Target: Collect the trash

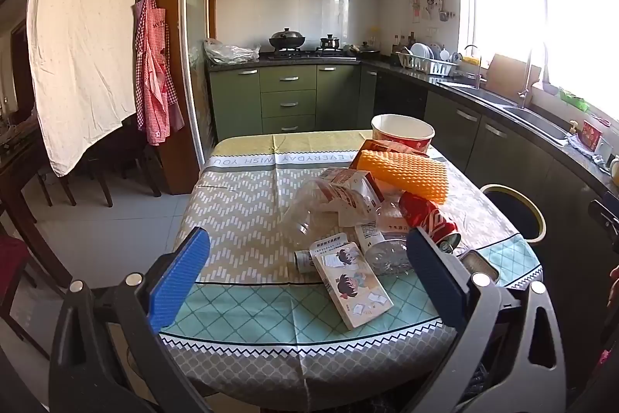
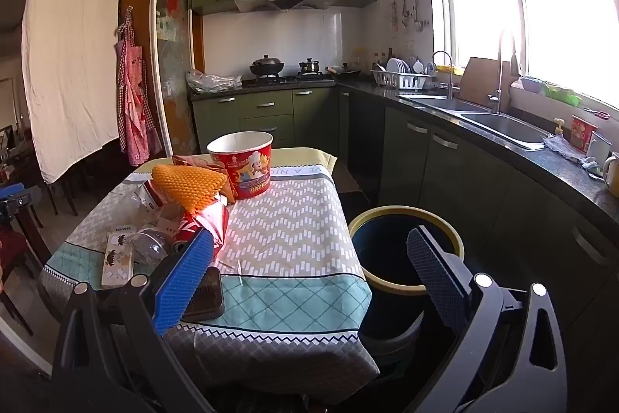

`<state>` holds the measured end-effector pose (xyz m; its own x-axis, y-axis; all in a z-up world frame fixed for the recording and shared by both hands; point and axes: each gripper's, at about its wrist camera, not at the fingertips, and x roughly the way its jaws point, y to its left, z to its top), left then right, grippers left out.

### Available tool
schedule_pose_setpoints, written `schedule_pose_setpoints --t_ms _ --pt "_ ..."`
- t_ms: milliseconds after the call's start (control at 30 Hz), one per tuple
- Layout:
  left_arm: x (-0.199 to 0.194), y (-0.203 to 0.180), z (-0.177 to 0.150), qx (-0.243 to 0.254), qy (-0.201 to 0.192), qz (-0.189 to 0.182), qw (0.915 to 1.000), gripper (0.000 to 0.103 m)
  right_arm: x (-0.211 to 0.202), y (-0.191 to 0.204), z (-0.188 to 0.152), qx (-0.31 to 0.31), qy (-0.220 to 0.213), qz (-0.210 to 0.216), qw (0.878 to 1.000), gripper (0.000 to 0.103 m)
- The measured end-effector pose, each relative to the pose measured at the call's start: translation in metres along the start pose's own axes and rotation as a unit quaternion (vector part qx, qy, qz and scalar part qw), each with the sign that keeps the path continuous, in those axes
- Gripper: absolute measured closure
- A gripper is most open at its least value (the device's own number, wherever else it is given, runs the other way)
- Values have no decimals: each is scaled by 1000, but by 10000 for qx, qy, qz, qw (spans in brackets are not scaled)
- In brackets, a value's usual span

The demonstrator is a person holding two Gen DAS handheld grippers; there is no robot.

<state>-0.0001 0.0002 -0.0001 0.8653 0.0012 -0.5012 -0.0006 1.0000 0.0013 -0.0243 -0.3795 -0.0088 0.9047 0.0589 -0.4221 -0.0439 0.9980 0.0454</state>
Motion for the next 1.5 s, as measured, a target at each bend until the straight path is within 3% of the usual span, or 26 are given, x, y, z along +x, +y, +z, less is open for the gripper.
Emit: schedule_pose_setpoints --t_ms 1500 --pt "0 1 2 58 80 32 9999 6 6 1 -3 28 25 -9 10000 4"
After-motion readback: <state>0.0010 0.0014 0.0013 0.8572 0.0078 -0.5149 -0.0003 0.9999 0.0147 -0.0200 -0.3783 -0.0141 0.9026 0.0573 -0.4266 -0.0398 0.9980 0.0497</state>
